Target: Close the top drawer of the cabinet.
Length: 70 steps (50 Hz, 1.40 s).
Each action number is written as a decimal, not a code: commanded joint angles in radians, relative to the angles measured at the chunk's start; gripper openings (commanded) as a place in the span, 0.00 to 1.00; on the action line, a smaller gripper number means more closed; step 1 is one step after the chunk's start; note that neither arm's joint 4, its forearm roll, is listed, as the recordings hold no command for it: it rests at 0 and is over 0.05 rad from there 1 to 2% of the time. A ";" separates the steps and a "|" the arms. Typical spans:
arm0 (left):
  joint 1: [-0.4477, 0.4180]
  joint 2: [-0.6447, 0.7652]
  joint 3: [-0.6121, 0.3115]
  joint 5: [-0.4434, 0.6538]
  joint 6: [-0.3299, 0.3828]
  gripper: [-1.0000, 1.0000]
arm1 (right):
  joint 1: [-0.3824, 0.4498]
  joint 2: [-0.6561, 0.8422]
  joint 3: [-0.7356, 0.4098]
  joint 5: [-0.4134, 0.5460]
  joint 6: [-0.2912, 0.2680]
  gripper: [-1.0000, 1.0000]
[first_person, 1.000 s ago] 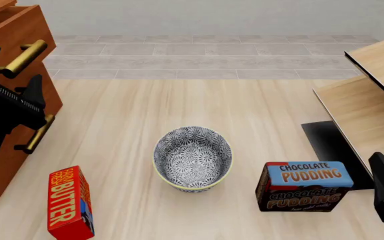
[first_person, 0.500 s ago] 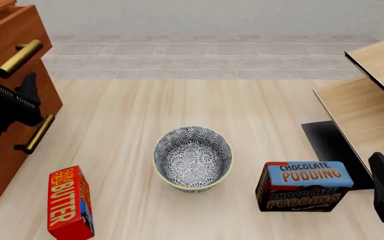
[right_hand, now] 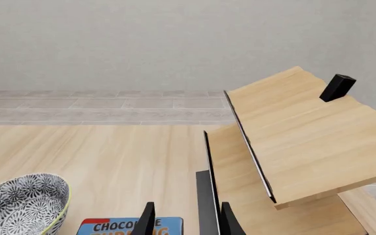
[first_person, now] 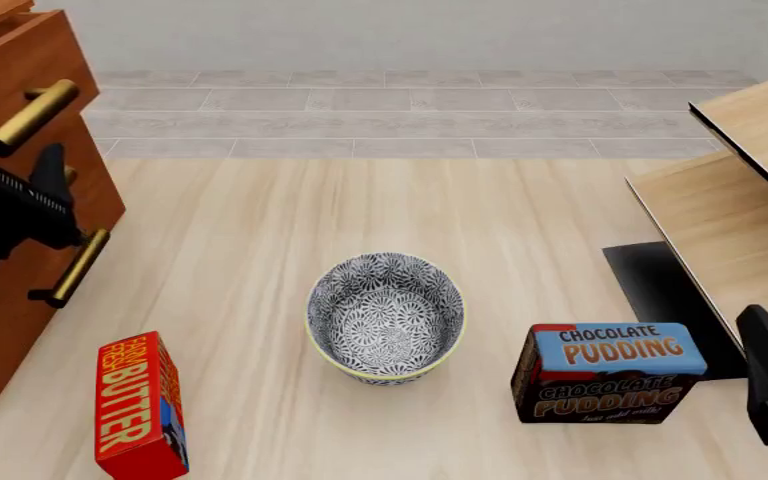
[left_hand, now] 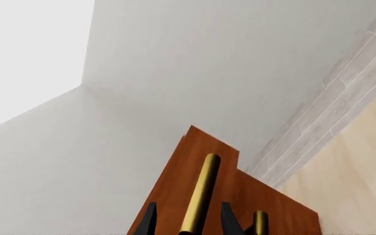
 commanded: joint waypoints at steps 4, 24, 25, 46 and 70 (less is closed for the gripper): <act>0.031 0.011 -0.021 -0.007 0.021 1.00 | 0.000 0.000 0.000 0.000 0.001 1.00; 0.044 0.015 -0.028 -0.007 0.062 1.00 | 0.002 0.000 0.000 0.002 0.003 1.00; 0.045 0.015 -0.028 -0.007 0.064 1.00 | 0.002 0.000 0.000 0.002 0.003 1.00; 0.063 0.025 -0.032 -0.007 0.076 1.00 | 0.010 0.000 0.000 -0.001 0.001 1.00; 0.093 0.033 -0.044 -0.007 0.086 1.00 | 0.008 0.000 0.000 0.000 0.002 1.00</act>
